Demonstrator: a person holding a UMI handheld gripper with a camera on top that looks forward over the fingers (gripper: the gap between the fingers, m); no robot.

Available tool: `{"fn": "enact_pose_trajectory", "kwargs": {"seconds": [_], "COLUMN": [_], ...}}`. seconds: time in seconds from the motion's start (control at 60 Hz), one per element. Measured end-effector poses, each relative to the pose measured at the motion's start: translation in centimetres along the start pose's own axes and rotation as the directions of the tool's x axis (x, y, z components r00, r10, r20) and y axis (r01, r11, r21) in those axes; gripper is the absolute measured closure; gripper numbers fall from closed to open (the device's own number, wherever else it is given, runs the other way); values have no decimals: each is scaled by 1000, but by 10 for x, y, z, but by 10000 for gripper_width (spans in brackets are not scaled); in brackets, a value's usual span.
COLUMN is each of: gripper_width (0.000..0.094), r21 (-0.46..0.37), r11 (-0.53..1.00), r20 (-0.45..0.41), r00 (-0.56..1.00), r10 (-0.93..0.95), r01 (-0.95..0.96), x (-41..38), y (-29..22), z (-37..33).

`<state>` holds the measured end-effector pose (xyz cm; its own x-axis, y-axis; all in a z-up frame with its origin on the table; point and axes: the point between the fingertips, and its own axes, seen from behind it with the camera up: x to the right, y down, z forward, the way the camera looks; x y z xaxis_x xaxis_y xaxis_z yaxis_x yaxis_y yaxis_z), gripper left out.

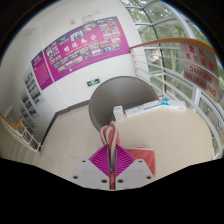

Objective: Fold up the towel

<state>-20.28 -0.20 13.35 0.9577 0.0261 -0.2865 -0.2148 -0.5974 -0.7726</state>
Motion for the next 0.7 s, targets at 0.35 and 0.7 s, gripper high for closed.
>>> {"fn": "enact_pose_trajectory", "kwargs": {"seconds": [0.35, 0.7], "gripper_width": [89, 79], "r21": [-129, 1], "r11": [991, 981], "r20": [-249, -240], "r00": [966, 952], "r10": [-67, -190], "r01": [35, 196], "x": [160, 93], "y": [62, 30], "z": [-19, -136]}}
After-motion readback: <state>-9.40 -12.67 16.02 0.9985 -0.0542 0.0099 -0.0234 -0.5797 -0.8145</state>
